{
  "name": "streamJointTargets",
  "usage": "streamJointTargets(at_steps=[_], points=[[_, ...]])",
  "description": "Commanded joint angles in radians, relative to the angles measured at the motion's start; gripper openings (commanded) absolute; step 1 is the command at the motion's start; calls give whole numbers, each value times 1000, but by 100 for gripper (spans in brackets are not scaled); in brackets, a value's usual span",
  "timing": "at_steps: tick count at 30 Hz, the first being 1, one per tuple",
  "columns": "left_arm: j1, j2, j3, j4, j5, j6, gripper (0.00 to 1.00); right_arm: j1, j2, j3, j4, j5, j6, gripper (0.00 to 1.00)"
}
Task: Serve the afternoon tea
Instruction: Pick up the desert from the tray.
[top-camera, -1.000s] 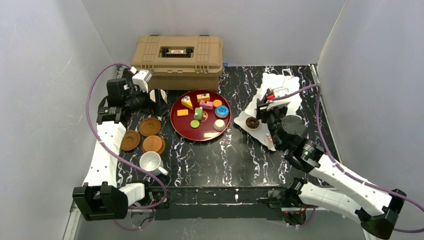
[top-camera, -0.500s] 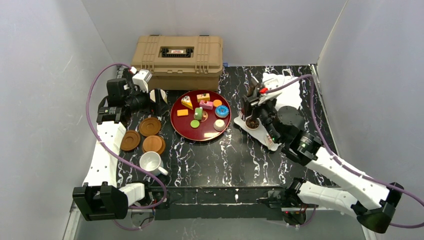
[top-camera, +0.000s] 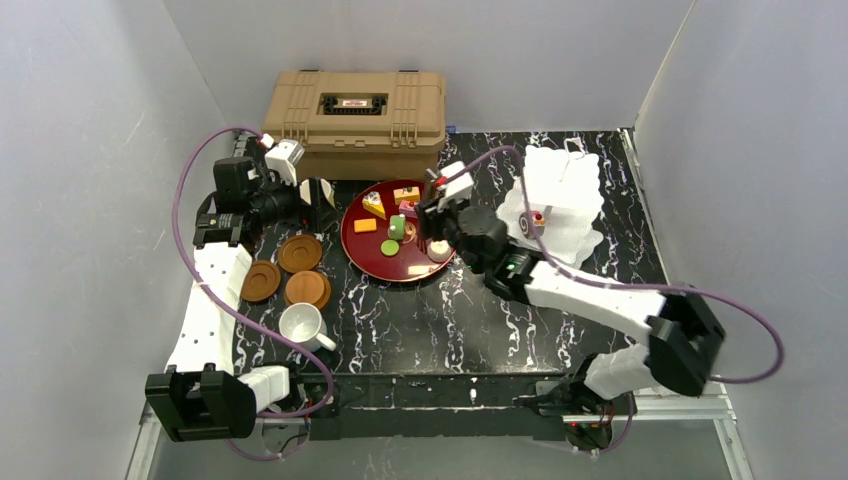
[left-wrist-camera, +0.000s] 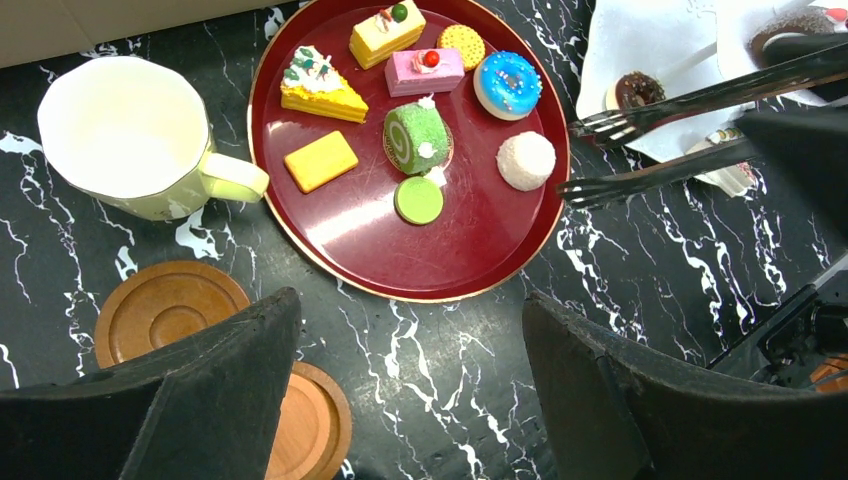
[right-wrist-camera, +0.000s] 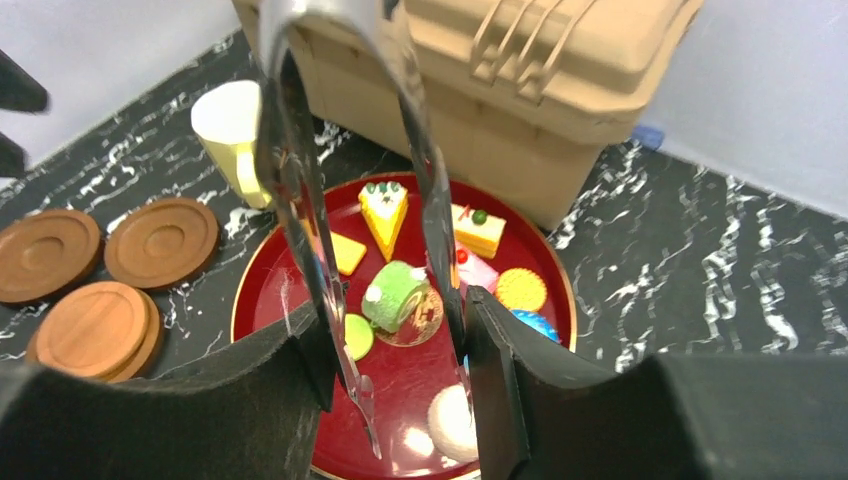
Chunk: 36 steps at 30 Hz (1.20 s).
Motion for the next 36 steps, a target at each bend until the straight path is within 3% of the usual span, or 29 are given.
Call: streamJointTargets(at_steps=[1,9,20,36], points=[[1,-13,25,-16,19,4,79,21,140,69,223,73,42,56],[1,-19,10,-10,22,6,79,32,324,147,373,149,38,56],[1,-21,10,-11,22,10,79,54,497,256,439,294,36,57],[1,-25,-3,-27,12,37,78,117,599,305,488,493,-67,56]])
